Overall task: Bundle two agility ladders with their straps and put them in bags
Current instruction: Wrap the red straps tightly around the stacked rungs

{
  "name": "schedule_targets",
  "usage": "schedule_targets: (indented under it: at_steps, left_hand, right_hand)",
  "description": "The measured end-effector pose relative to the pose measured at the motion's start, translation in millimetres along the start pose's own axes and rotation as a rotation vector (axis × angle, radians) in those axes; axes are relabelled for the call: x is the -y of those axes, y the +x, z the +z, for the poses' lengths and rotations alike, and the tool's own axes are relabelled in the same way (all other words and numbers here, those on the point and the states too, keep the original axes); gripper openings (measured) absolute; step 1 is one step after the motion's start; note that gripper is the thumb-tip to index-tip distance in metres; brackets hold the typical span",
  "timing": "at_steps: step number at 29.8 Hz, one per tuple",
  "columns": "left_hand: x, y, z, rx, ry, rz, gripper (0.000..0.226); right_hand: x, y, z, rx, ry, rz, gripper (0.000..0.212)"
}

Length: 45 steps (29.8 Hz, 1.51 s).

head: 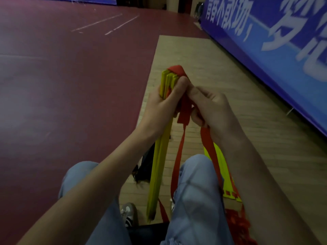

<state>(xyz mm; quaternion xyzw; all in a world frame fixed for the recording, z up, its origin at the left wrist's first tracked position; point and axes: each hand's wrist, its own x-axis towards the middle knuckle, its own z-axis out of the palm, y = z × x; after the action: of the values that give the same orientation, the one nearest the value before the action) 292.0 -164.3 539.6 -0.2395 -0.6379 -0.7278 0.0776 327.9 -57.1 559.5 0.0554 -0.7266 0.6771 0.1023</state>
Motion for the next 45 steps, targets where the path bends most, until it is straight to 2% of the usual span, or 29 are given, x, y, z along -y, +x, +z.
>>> schedule_targets:
  at_steps: [3, 6, 12, 16, 17, 20, 24, 27, 30, 34, 39, 45]
  left_hand:
    - [-21, 11, 1, -0.012, -0.035, -0.007, 0.026]
    - [-48, 24, 2, -0.004, -0.063, 0.005, 0.028]
    - [-74, 29, 0, 0.026, -0.087, -0.057, 0.036]
    - [-62, 16, -5, 0.043, -0.1, -0.225, 0.073]
    - [-58, 13, -7, 0.038, -0.112, -0.246, 0.076]
    - [-50, 9, -15, -0.009, -0.144, -0.234, 0.055]
    - [-46, 7, -25, -0.019, -0.135, -0.193, 0.04]
    - [-44, 7, -31, -0.031, -0.137, -0.198, 0.03]
    - [-41, 7, -33, -0.022, -0.148, -0.209, 0.009]
    - [-36, 9, -36, -0.04, -0.144, -0.245, 0.028]
    - [-32, 14, -43, -0.134, -0.141, -0.28, 0.013]
    - [-29, 19, -42, -0.097, -0.125, -0.288, 0.018]
  right_hand:
    - [17, 3, 3, -0.088, -0.071, -0.073, 0.02]
    - [40, 13, 4, -0.122, -0.115, -0.123, 0.028]
    - [62, 12, 5, -0.037, -0.08, -0.193, 0.021]
    - [44, 9, 7, 0.048, -0.103, -0.135, 0.024]
    - [38, 8, 8, 0.061, -0.094, -0.111, 0.024]
    - [22, 1, 9, 0.095, -0.024, -0.054, 0.027]
    - [20, -4, 9, 0.105, -0.016, -0.071, 0.033]
    - [17, -4, 13, 0.18, -0.026, -0.015, 0.039]
    - [8, -7, 19, 0.232, 0.012, 0.045, 0.042]
    - [3, -8, 22, 0.229, -0.014, 0.077, 0.041]
    - [4, 5, 13, 0.193, -0.155, 0.067, 0.028]
    - [9, 21, 6, 0.249, -0.225, 0.042, 0.025]
